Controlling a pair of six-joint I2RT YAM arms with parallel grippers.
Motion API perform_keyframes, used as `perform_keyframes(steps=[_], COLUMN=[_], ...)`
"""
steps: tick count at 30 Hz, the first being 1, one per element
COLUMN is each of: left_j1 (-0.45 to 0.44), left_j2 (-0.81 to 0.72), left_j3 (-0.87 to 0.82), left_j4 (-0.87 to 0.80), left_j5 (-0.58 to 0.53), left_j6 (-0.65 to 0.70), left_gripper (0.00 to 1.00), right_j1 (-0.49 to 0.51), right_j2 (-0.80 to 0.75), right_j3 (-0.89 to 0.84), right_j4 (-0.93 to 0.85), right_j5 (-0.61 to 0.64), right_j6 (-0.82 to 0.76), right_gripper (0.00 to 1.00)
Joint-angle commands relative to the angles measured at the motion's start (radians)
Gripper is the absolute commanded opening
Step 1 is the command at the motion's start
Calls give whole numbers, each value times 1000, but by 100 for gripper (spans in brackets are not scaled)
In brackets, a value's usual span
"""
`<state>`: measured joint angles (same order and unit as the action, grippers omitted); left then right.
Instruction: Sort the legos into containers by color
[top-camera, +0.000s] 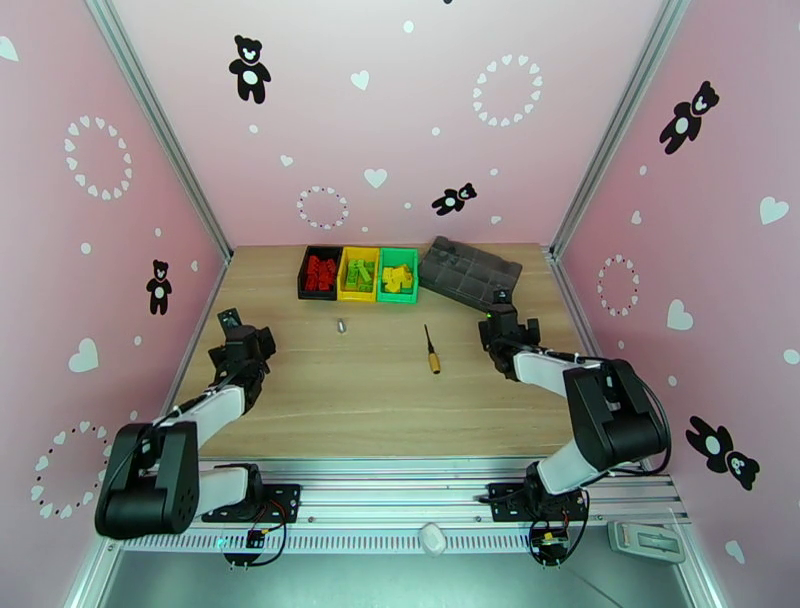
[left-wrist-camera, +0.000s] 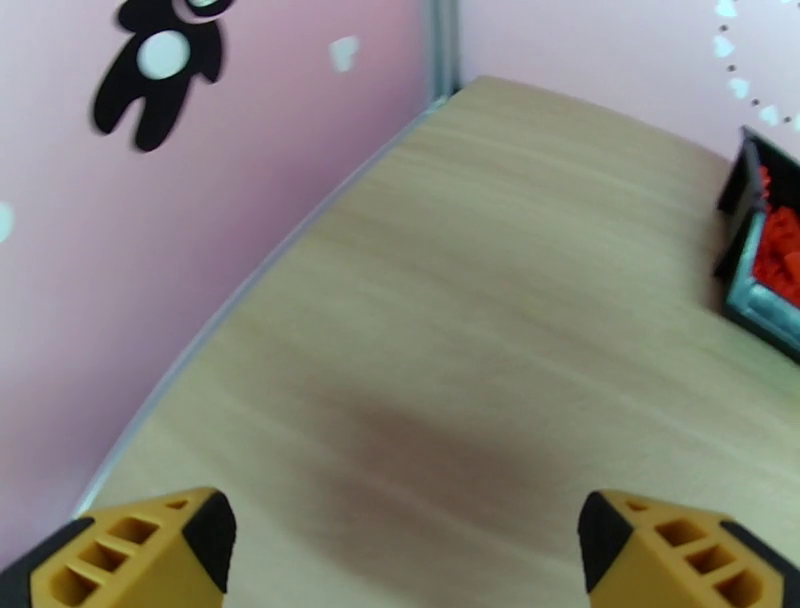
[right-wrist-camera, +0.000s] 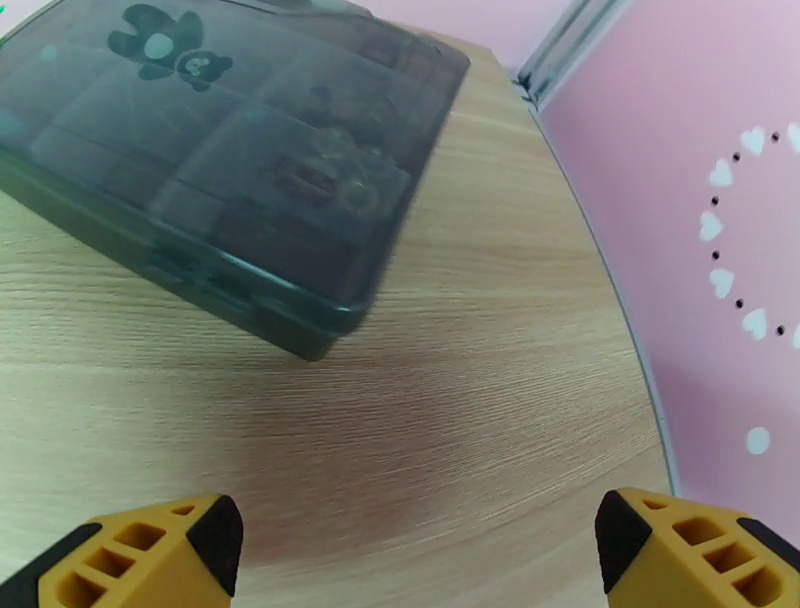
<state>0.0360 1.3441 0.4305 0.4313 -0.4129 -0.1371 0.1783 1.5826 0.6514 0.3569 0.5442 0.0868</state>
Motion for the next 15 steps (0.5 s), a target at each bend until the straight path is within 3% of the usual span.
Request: perform_keyframes(steps=[1, 4, 11, 12, 15], left_j1=[4, -12, -31, -38, -39], left_j2=[90, 112, 165, 189, 182], left_j3=[20, 52, -55, -73, -70], left_j4=[196, 163, 404, 491, 468], left_j5=[87, 128, 231, 230, 222], left_j6=[-13, 25, 95, 106, 100], left_gripper=[94, 95, 91, 92, 99], right_j1=[-16, -31, -31, -31, -31], right_j2=[-40, -72, -90, -97, -112], right_j3=[-76, -139, -187, -206, -250], right_j4=[176, 256, 326, 351, 418], right_j5=[-63, -114, -215, -240, -268], right_j6=[-4, -3, -50, -59, -70], right_gripper=[99, 99, 99, 99, 99])
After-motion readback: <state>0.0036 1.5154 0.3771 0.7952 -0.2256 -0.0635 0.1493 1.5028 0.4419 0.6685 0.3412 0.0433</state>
